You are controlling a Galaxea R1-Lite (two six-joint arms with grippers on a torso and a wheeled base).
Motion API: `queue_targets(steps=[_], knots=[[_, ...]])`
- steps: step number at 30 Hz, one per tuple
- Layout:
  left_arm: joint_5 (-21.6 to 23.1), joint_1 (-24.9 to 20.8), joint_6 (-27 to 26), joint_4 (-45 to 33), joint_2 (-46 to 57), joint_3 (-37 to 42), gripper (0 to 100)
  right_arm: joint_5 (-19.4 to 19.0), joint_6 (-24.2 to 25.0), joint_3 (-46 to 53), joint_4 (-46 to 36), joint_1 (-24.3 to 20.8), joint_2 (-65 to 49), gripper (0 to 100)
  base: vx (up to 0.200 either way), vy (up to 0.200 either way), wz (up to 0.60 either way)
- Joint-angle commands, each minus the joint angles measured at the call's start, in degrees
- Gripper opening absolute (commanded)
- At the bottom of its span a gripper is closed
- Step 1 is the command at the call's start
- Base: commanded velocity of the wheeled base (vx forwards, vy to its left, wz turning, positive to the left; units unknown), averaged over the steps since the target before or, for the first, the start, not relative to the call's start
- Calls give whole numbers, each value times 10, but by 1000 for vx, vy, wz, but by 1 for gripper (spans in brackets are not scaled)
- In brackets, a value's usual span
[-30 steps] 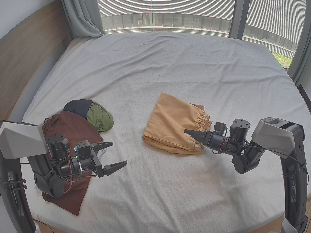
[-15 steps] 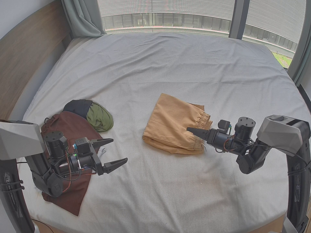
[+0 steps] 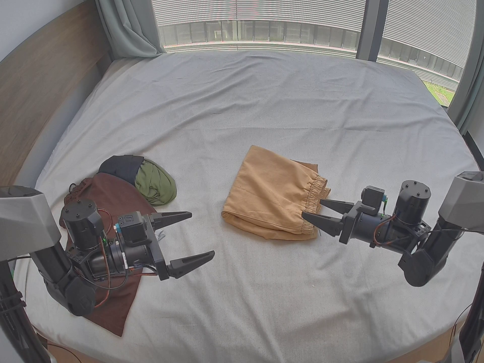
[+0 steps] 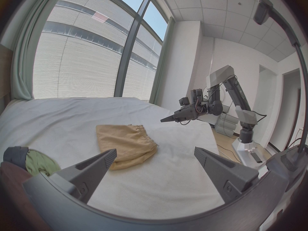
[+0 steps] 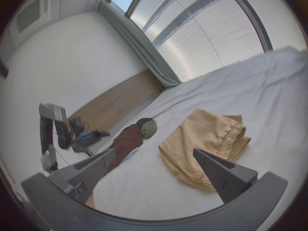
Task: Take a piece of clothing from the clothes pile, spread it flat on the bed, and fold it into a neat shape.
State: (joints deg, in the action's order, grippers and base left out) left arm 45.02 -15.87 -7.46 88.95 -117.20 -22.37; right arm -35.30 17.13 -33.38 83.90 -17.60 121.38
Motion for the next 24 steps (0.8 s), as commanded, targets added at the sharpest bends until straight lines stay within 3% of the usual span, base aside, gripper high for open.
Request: queue_targets(steps=[1, 5, 12, 16, 21, 24], knots=[[-8, -43, 6, 1, 90, 41, 100, 66, -114, 99, 7, -10, -84, 100, 0, 0, 0], [-13, -43, 6, 0, 124, 80, 100, 96, -194, 144, 15, 4, -101, 100, 0, 0, 0], [-16, -44, 7, 0, 204, 151, 100, 109, -185, 180, 11, 19, -185, 100, 0, 0, 0], [-37, -44, 13, -1, 254, 167, 100, 110, -184, 219, 11, 19, -237, 100, 0, 0, 0], [-101, -44, 45, -2, 322, 187, 100, 121, -183, 271, 10, 23, -325, 100, 0, 0, 0], [-106, -44, 52, -2, 351, 213, 100, 122, -183, 290, 10, 29, -373, 100, 0, 0, 0]])
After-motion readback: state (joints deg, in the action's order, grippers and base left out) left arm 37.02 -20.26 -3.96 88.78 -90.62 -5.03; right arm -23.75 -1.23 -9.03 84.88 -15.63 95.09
